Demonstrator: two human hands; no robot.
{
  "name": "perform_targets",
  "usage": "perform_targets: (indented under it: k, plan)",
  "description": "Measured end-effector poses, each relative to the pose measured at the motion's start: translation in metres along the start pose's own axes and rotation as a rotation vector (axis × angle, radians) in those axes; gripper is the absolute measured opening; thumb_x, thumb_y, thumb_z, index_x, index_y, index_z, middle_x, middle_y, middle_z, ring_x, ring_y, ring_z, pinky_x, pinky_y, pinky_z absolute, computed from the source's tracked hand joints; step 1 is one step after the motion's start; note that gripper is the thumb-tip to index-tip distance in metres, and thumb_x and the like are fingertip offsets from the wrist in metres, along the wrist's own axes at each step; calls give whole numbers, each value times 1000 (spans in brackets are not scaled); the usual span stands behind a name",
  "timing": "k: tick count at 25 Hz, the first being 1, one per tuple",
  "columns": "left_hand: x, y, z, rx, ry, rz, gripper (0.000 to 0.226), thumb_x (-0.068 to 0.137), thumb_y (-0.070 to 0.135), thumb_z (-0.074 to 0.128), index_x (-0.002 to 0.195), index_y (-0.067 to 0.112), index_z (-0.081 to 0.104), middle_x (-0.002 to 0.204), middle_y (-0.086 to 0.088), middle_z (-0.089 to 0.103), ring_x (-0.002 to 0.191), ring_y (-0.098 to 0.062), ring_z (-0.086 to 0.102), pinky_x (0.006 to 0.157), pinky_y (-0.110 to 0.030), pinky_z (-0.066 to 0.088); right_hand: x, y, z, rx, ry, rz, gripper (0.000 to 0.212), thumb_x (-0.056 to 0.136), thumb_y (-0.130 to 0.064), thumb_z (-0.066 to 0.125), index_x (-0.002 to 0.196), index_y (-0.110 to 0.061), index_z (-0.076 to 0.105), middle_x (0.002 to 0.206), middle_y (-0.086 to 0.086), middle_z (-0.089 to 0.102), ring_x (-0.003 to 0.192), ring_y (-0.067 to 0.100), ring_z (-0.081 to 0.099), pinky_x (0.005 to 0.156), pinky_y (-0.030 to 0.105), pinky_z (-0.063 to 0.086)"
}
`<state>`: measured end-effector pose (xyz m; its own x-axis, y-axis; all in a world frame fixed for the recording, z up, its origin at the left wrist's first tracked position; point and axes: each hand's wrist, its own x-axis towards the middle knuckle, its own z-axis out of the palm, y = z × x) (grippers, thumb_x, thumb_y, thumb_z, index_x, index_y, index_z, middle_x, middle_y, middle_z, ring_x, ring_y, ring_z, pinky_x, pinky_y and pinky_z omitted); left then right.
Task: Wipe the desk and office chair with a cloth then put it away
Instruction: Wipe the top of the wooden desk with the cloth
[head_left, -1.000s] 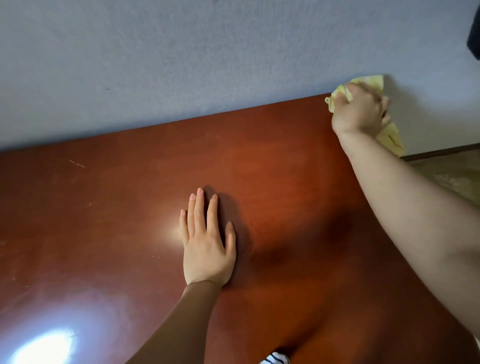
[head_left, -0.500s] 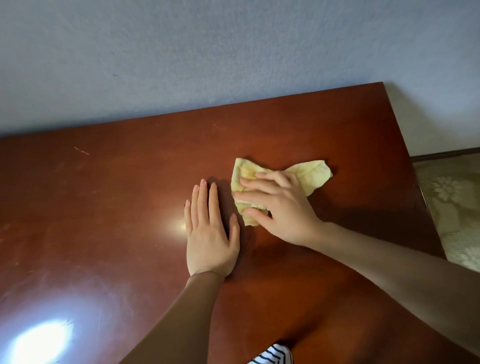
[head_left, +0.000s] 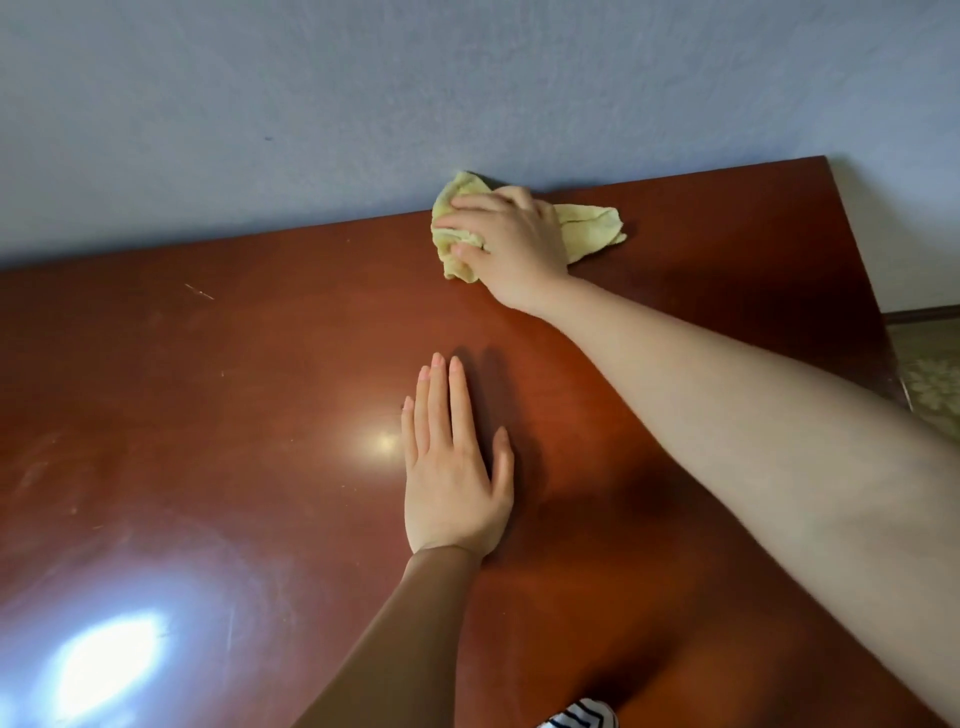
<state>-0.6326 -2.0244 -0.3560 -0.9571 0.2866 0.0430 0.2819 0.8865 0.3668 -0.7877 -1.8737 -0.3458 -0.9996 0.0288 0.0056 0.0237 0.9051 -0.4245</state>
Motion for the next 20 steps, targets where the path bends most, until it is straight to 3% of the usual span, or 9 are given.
perform_targets:
  k: [3,7,12,16,20]
  plan:
    - [0,-2,0,-3,4,-3,66,93,37,30,151,9,14,158,-5,10,146,-16,2,118,-28,-5,-4,-21,14,-4,93,115,32,95,-33,50,125,-42,57,142,-21,44,132,13,32,105,34,17]
    - [-1,-2,1,2,-3,4,65,94,37,29,150,8,15,158,-7,13,146,-16,2,119,-29,-5,-43,-3,4,28,23,-102,33,94,-29,52,126,-36,59,140,-14,49,131,16,36,107,36,17]
    - [0,-1,0,4,1,15,64,94,37,30,150,7,18,157,-6,12,145,-16,3,119,-28,-4,-129,23,-11,74,-44,-241,34,87,-23,62,120,-32,65,132,-10,58,124,20,46,104,40,27]
    - [0,-1,-1,-4,5,15,64,94,37,29,150,8,17,157,-5,12,145,-16,3,118,-26,-6,-170,64,-31,112,-145,-366,34,85,-28,63,118,-32,67,131,-14,57,126,13,44,106,39,30]
    - [-1,0,-2,-12,9,14,63,94,36,29,149,7,20,157,-7,15,145,-15,3,118,-26,-7,-160,94,-43,37,-33,-259,36,85,-20,70,119,-29,66,132,-7,57,122,22,47,101,48,37]
